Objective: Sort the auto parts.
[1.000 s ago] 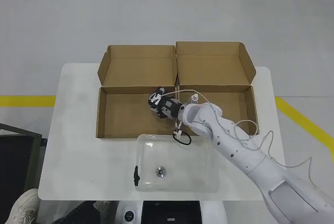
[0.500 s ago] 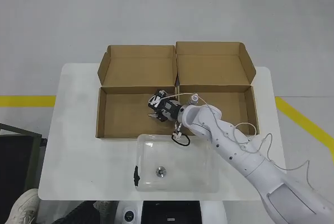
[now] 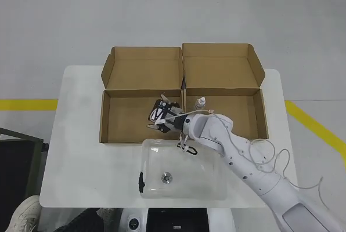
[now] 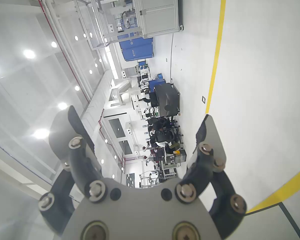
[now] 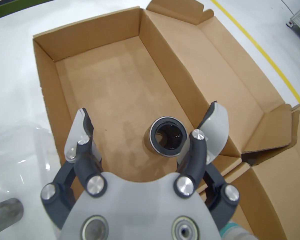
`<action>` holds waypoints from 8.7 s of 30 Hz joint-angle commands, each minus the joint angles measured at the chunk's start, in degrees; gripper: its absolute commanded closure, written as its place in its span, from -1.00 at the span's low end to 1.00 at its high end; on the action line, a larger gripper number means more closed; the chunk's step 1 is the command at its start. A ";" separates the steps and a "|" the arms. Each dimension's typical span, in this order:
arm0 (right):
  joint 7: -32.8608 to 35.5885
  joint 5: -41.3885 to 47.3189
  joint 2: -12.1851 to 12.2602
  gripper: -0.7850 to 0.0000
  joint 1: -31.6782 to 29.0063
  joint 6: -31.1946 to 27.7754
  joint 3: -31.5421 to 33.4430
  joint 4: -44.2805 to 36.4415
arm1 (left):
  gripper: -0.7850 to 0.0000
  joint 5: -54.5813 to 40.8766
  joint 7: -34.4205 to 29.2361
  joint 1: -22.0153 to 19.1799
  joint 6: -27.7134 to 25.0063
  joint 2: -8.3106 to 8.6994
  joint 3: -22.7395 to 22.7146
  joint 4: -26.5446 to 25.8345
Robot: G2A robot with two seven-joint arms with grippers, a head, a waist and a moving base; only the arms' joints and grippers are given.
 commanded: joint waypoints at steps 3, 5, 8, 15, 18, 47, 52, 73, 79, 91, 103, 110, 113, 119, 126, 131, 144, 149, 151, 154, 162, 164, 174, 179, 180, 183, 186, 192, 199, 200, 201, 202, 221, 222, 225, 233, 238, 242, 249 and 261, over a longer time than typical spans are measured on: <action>0.84 -1.45 0.91 -0.93 -3.14 -2.13 1.71 -5.67 | -1.00 0.00 0.00 0.00 0.00 0.00 0.00 0.00; 0.82 -2.16 1.37 -0.95 -4.82 -3.53 2.47 -8.06 | -1.00 0.00 0.00 0.00 0.00 0.00 0.00 0.00; 0.84 -3.89 2.08 -0.95 -7.42 -5.73 3.39 -11.20 | -1.00 0.00 0.00 0.00 0.00 0.00 0.00 0.00; -0.12 -7.63 3.87 -0.95 -14.56 -9.65 6.27 -18.26 | -1.00 0.00 0.00 0.00 0.00 0.00 0.00 0.00; -1.05 -8.65 4.62 -0.95 -17.69 -11.75 7.44 -20.55 | -1.00 0.00 0.00 0.00 0.00 0.00 0.00 0.00; -6.70 -20.65 8.02 -0.86 -30.99 -16.85 9.83 -22.88 | -1.00 0.00 0.00 0.00 0.00 0.00 0.00 0.00; -6.37 -20.41 8.19 -0.76 -31.16 -17.40 9.83 -21.72 | -1.00 0.00 0.00 0.00 0.00 0.00 0.00 0.00; -3.81 -17.13 7.56 -0.40 -27.08 -18.01 7.18 -15.15 | -1.00 0.00 0.00 0.00 0.00 0.00 0.00 0.00; -3.69 -16.65 7.40 0.06 -26.34 -17.88 6.46 -14.25 | -1.00 0.00 0.00 0.00 0.00 0.00 0.00 0.00; -4.30 -15.47 7.43 0.75 -25.61 -17.85 6.40 -13.84 | -1.00 0.00 0.00 0.00 0.00 0.00 0.00 0.00; -7.96 -11.29 8.23 1.00 -26.89 -18.49 10.16 -15.62 | -1.00 0.00 0.00 0.00 0.00 0.00 0.00 0.00; -11.07 -7.55 9.01 1.00 -28.37 -20.47 13.52 -16.88 | -1.00 0.00 0.00 0.00 0.00 0.00 0.00 0.00; -12.11 -6.02 9.36 1.00 -28.93 -21.04 15.21 -17.63 | -1.00 0.00 0.00 0.00 0.00 0.00 0.00 0.00; -14.06 -2.59 9.96 1.00 -29.81 -22.05 18.41 -18.89 | -1.00 0.00 0.00 0.00 0.00 0.00 0.00 0.00; -15.57 1.11 10.43 1.00 -30.37 -23.40 20.77 -18.97 | -1.00 0.00 0.00 0.00 0.00 0.00 0.00 0.00; -16.31 3.72 10.70 1.00 -30.35 -24.28 22.03 -18.51 | -1.00 0.00 0.00 0.00 0.00 0.00 0.00 0.00; -14.97 6.47 10.68 1.00 -27.80 -23.34 21.41 -17.19 | -1.00 0.00 0.00 0.00 0.00 0.00 0.00 0.00; -13.63 7.36 10.41 1.00 -25.47 -22.32 20.30 -16.66 | -1.00 0.00 0.00 0.00 0.00 0.00 0.00 0.00; -12.90 7.86 10.23 1.00 -24.16 -21.75 19.65 -16.14 | -1.00 0.00 0.00 0.00 0.00 0.00 0.00 0.00; -11.37 8.48 9.85 1.00 -21.69 -20.64 18.29 -14.88 | -1.00 0.00 0.00 0.00 0.00 0.00 0.00 0.00; -8.34 9.45 8.36 1.00 -14.72 -16.42 13.80 -10.30 | -1.00 0.00 0.00 0.00 0.00 0.00 0.00 0.00; -7.82 9.90 7.92 1.00 -13.06 -15.46 12.64 -8.90 | -1.00 0.00 0.00 0.00 0.00 0.00 0.00 0.00; -5.86 9.44 6.03 1.00 -7.03 -11.65 7.94 -3.14 | -1.00 0.00 0.00 0.00 0.00 0.00 0.00 0.00; -5.68 8.88 5.29 1.00 -5.30 -10.80 6.28 -0.66 | -1.00 0.00 0.00 0.00 0.00 0.00 0.00 0.00; -5.58 8.66 5.18 1.00 -5.04 -10.70 6.03 -0.33 | -1.00 0.00 0.00 0.00 0.00 0.00 0.00 0.00; -5.21 8.21 4.85 1.00 -4.32 -10.80 5.23 0.74 | -1.00 0.00 0.00 0.00 0.00 0.00 0.00 0.00; -4.98 7.72 4.52 1.00 -3.66 -10.80 4.48 1.70 | -1.00 0.00 0.00 0.00 0.00 0.00 0.00 0.00; -4.49 7.37 3.74 1.00 -2.15 -10.87 2.95 4.14 | -1.00 0.00 0.00 0.00 0.00 0.00 0.00 0.00; -4.02 7.16 3.01 1.00 -0.85 -11.33 1.76 6.34 | -1.00 0.00 0.00 0.00 0.00 0.00 0.00 0.00; -3.89 7.21 2.91 1.00 -0.65 -11.34 1.67 6.69 | -1.00 0.00 0.00 0.00 0.00 0.00 0.00 0.00; -3.77 7.31 2.80 1.00 -0.46 -11.33 1.57 7.06 | -1.00 0.00 0.00 0.00 0.00 0.00 0.00 0.00; -3.58 7.41 2.66 1.00 -0.19 -11.40 1.39 7.50 | -1.00 0.00 0.00 0.00 0.00 0.00 0.00 0.00; -1.71 7.40 0.82 0.49 2.46 -11.37 -0.64 12.36 | -1.00 0.00 0.00 0.00 0.00 0.00 0.00 0.00; -1.65 7.29 0.78 0.47 2.46 -11.35 -0.64 12.41 | -1.00 0.00 0.00 0.00 0.00 0.00 0.00 0.00; -1.44 7.11 0.69 0.42 2.44 -11.43 -0.59 12.47 | -1.00 0.00 0.00 0.00 0.00 0.00 0.00 0.00; -0.82 6.52 0.54 0.29 2.20 -11.78 -0.31 12.33 | -1.00 0.00 0.00 0.00 0.00 0.00 0.00 0.00; -0.62 6.34 0.60 0.21 1.84 -12.07 0.30 11.42 | -1.00 0.00 0.00 0.00 0.00 0.00 0.00 0.00; -0.70 6.11 0.84 0.18 1.08 -12.57 1.13 9.36 | -1.00 0.00 0.00 0.00 0.00 0.00 0.00 0.00; -0.93 5.49 1.40 0.15 -0.58 -12.79 3.04 5.46 | -1.00 0.00 0.00 0.00 0.00 0.00 0.00 0.00; -3.80 3.20 4.17 -0.11 -8.31 -14.28 12.04 -6.21 | -1.00 0.00 0.00 0.00 0.00 0.00 0.00 0.00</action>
